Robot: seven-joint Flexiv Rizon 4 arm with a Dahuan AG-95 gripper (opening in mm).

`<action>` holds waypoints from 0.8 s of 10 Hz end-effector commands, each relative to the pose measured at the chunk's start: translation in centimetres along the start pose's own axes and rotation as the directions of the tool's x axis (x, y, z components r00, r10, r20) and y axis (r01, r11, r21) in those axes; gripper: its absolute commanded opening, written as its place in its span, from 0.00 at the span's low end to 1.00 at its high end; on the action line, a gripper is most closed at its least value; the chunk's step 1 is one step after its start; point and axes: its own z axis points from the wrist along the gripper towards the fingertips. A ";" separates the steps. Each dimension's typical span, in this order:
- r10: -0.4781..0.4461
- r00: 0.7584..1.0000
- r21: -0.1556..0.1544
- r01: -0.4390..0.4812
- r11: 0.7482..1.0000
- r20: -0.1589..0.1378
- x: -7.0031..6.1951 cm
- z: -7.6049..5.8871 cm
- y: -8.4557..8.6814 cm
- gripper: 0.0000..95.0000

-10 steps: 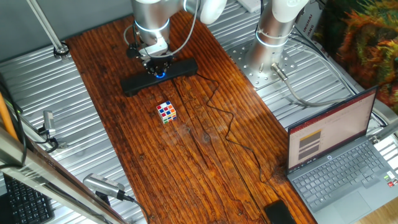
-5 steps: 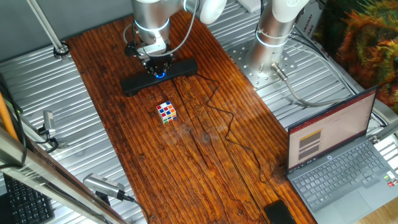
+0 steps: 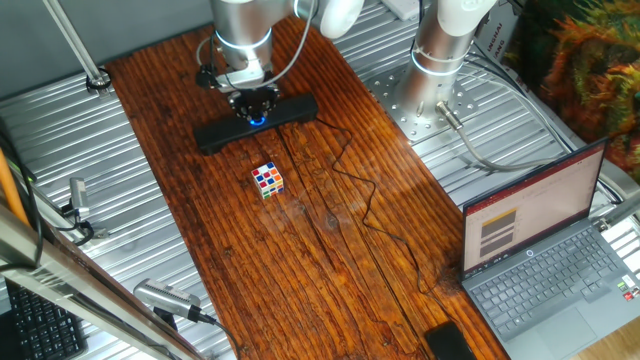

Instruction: Turn the knob to increase the volume of the speaker

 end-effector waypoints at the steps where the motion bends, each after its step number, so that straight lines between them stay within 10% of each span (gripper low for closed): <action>1: 0.032 0.999 -0.001 -0.032 0.999 0.002 0.0 0.0 0.0 0.00; 8: 0.121 0.993 0.002 -0.121 0.993 0.005 0.0 0.0 0.0 0.00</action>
